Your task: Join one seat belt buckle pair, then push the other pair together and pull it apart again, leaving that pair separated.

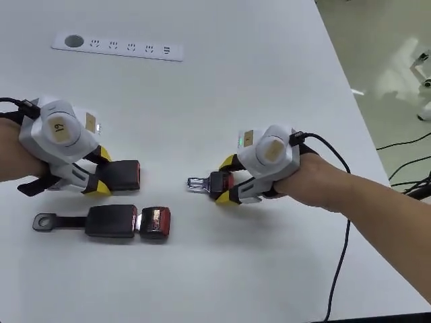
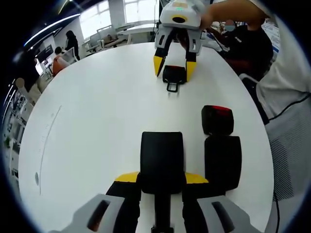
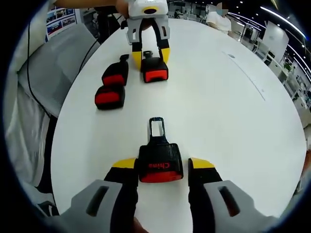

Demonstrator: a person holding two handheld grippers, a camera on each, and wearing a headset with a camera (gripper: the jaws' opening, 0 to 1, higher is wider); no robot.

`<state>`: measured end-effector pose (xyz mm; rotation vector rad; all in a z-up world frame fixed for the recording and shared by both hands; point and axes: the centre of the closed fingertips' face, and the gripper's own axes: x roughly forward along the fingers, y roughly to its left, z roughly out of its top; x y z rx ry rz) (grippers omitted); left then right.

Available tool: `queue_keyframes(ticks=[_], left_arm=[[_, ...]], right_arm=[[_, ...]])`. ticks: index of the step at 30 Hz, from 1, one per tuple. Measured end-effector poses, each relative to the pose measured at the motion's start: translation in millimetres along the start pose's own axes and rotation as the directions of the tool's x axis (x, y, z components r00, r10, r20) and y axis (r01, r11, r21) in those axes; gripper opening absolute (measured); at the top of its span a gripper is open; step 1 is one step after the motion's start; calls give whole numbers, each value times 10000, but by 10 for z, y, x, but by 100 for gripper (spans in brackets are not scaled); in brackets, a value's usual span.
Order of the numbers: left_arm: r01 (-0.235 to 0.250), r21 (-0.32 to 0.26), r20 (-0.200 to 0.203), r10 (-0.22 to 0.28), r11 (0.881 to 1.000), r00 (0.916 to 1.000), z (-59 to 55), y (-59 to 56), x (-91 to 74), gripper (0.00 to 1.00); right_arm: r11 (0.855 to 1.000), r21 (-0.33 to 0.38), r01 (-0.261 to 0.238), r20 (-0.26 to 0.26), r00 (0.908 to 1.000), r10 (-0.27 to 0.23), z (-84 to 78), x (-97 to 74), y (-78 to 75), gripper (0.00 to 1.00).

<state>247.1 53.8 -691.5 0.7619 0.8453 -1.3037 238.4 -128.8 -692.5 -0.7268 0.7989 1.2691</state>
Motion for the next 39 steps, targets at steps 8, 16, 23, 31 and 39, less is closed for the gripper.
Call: queue_keyframes(ticks=[8, 16, 23, 31, 39], left_arm=[[-942, 26, 320, 941, 9955, 9950, 86, 61, -162, 40], [-1969, -726, 1291, 2050, 9777, 9702, 327, -51, -527, 53], [-2165, -2141, 2282, 2643, 9525, 9371, 339, -344, -817, 57], [-2385, -2807, 2500, 3108, 9297, 9170, 197, -797, -996, 70], [-2704, -4165, 2366, 3906, 8680, 8896, -212, -1002, -1248, 82]], right_arm=[[9932, 725, 911, 755, 9925, -965, 203, -247, -65, 44], [9846, 1234, 1236, 1501, 9785, -1416, 444, -472, 177, 47], [9676, 1975, 1573, 1986, 9602, -1966, 540, -605, 429, 59], [9504, 2596, 1711, 1956, 9545, -2253, 420, -672, 791, 64], [9216, 3242, 2135, 2022, 9360, -2880, 257, -889, 937, 73]])
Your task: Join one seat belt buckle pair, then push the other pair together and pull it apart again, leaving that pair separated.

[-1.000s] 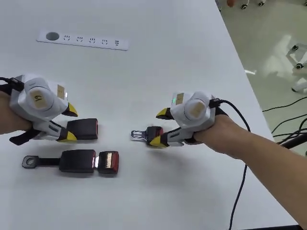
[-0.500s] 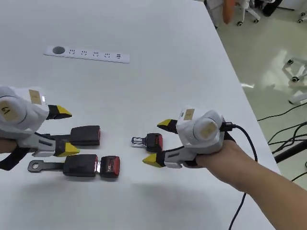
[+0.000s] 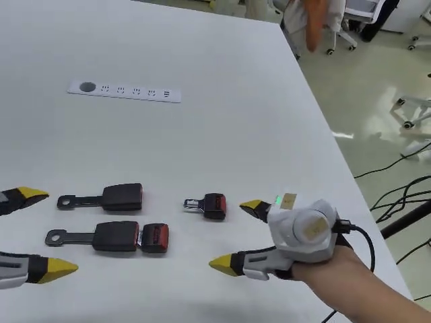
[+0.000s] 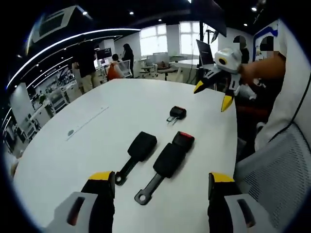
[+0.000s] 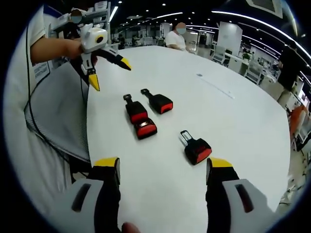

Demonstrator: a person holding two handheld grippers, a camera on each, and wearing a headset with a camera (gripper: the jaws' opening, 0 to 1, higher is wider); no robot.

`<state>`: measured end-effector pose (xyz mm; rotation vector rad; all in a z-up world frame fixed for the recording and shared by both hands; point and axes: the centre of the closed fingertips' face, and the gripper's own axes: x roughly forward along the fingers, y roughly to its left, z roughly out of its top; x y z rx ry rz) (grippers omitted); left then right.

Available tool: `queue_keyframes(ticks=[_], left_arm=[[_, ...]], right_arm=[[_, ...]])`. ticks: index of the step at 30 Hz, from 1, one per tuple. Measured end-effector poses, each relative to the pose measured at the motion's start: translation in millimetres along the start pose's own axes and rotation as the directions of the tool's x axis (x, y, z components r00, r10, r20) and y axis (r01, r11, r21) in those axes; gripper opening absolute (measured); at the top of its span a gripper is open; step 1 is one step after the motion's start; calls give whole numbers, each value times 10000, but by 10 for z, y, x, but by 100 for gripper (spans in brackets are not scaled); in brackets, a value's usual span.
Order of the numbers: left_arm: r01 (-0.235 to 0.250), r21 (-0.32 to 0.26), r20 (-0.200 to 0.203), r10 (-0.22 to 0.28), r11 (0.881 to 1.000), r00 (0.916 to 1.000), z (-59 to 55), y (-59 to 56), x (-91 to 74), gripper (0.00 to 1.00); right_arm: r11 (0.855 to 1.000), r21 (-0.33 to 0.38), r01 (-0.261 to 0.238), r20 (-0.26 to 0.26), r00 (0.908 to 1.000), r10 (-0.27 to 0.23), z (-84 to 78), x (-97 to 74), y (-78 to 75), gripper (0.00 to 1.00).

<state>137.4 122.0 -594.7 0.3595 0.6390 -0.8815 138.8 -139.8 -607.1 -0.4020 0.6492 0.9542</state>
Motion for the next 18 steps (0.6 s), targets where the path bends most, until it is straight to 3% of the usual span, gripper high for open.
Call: queue_keyframes(ticks=[3, 5, 13, 18], left_arm=[[-372, -704, -6, 372, 9968, 9993, -128, 94, -93, 85], [-536, -818, -27, 535, 9952, 9986, -159, 106, -128, 88], [-734, -1026, -55, 732, 9920, 9973, -198, -56, -185, 100], [-603, -1141, -46, 602, 9916, 9982, -229, -125, -172, 100]], right_arm=[[9995, 202, 233, 44, 9997, -234, -73, -47, -44, 77], [9990, 328, 306, 64, 9995, -309, -77, -76, -23, 80], [9945, 778, 697, 170, 9973, -712, -97, -108, 26, 100], [9889, 1106, 987, 221, 9946, -1018, -88, -156, 23, 100]])
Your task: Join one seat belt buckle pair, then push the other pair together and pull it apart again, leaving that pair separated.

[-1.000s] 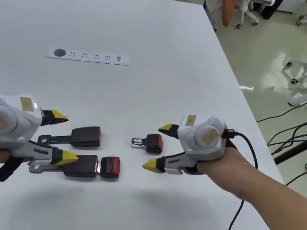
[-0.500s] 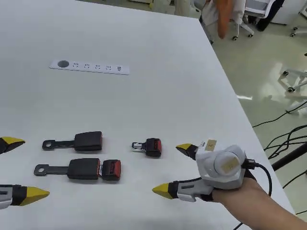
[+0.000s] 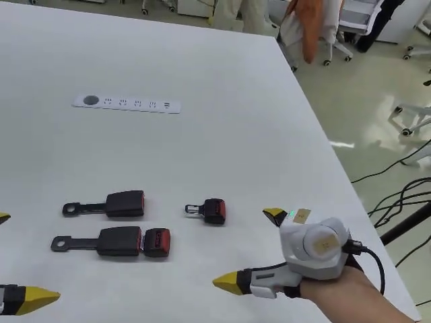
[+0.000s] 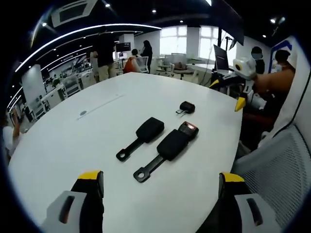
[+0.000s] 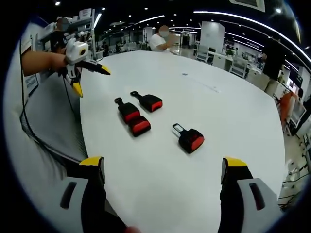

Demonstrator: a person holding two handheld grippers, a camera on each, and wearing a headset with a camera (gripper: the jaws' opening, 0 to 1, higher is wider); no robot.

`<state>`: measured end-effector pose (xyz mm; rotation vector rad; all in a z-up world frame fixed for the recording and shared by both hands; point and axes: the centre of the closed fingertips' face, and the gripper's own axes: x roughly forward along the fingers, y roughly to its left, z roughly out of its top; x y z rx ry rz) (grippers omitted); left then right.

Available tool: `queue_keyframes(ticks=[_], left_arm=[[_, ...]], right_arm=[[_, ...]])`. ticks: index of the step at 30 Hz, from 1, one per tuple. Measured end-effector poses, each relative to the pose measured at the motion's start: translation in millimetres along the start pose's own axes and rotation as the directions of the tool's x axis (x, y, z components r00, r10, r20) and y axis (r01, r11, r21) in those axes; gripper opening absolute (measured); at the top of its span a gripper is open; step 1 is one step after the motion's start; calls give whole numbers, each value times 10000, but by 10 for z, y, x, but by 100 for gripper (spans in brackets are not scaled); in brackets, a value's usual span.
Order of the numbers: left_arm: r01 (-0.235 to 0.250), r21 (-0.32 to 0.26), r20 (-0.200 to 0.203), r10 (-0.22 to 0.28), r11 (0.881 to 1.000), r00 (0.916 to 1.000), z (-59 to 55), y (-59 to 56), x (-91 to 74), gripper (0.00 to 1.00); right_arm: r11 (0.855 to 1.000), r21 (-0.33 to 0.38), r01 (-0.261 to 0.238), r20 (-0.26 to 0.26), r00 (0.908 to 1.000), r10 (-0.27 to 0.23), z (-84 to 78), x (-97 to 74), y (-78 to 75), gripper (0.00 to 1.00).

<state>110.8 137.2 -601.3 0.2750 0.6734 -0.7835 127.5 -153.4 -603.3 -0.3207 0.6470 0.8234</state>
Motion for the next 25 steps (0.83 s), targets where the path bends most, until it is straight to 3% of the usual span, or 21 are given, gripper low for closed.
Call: queue_keyframes(ticks=[5, 17, 25], left_arm=[[124, 107, 70, -124, 9999, 9999, 45, -103, 8, 100], [273, 1, 241, -273, 9996, 9993, 97, -190, 51, 100], [402, 20, 248, -402, 9992, 9989, 75, -177, 101, 100]], right_arm=[[9995, 289, 92, 267, 9996, -100, 30, -2, 24, 100], [9962, 865, 28, 456, 9989, -68, 18, -24, 53, 98], [9958, 913, -50, 359, 9994, 17, -14, 15, 80, 97]])
